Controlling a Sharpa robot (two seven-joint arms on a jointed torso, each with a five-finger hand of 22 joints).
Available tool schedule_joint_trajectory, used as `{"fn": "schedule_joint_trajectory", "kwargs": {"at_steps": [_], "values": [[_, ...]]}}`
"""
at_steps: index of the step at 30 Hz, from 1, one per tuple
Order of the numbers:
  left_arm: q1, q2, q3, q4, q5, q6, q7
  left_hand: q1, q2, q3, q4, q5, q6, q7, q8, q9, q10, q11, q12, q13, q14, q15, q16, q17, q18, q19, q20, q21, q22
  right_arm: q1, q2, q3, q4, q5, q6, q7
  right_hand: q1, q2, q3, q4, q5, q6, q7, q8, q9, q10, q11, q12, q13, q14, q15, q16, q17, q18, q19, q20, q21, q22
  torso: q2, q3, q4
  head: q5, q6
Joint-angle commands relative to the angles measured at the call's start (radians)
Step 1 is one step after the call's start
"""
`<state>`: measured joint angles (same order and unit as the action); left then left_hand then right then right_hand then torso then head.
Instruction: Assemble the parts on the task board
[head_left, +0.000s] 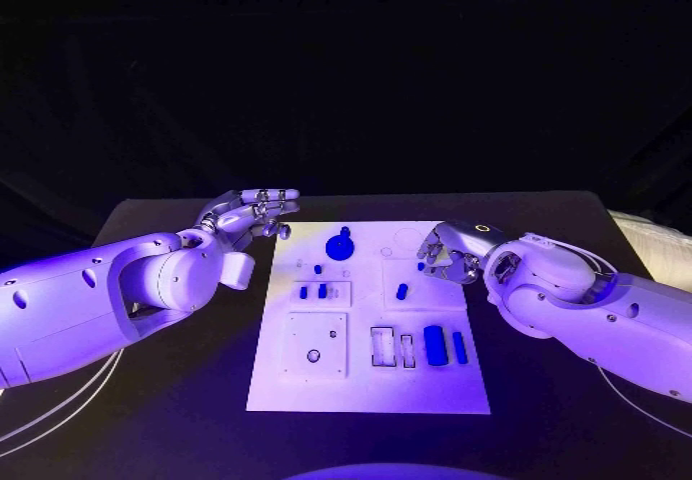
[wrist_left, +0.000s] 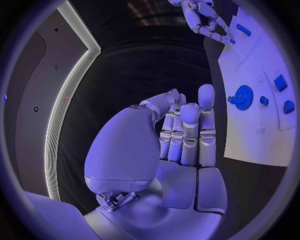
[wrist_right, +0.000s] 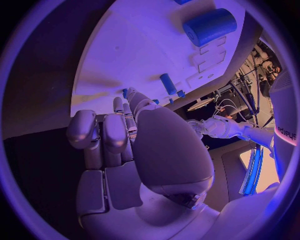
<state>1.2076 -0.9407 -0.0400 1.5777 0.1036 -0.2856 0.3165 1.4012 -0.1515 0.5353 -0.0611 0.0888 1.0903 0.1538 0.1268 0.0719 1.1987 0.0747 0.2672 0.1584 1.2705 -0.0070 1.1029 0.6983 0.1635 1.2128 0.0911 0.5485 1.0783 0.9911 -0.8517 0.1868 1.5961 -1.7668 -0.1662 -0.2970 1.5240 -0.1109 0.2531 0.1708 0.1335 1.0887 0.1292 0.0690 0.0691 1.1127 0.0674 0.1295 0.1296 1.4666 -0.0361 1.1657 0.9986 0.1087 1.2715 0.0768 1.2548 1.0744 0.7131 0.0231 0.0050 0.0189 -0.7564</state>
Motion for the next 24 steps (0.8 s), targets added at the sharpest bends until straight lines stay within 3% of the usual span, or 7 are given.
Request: {"fn": "schedule_joint_trajectory", "kwargs": {"at_steps": [1,24], "values": [[0.0,0.001,0.001,0.008,0.024,0.019,0.026,-0.001,0.007,-0.008,-0.001,0.002,-0.008,0.001,0.006,-0.002,-0.008,-0.001,0.005,0.002,-0.008,-0.001,-0.006,-0.001,0.018,-0.004,0.001,-0.006,-0.002,0.0,0.009,-0.002,-0.006,-0.052,0.051,-0.022,-0.002,-0.007,0.008,0.001,-0.007,0.0,-0.008,-0.002,0.001,0.002,-0.004,-0.007,-0.003,0.014,-0.005,-0.005,0.0,0.001,0.0,-0.005,-0.004,-0.001,0.0,0.0009,0.0002,0.002,-0.003],[-0.004,0.009,0.0,0.029,0.024,0.035,0.022,-0.004,0.009,-0.015,0.0,0.003,-0.012,0.002,0.007,-0.002,-0.018,0.0,0.015,0.006,-0.012,0.0,-0.009,-0.01,0.018,-0.006,0.002,-0.012,-0.005,0.0,0.058,-0.024,-0.05,-0.062,0.125,-0.03,-0.01,0.021,0.134,-0.026,-0.058,0.052,-0.012,0.009,0.008,0.07,-0.011,-0.007,-0.063,0.02,-0.01,0.005,0.013,-0.001,0.012,-0.011,0.002,0.013,0.0,-0.0002,0.0,0.005,-0.016]]}}
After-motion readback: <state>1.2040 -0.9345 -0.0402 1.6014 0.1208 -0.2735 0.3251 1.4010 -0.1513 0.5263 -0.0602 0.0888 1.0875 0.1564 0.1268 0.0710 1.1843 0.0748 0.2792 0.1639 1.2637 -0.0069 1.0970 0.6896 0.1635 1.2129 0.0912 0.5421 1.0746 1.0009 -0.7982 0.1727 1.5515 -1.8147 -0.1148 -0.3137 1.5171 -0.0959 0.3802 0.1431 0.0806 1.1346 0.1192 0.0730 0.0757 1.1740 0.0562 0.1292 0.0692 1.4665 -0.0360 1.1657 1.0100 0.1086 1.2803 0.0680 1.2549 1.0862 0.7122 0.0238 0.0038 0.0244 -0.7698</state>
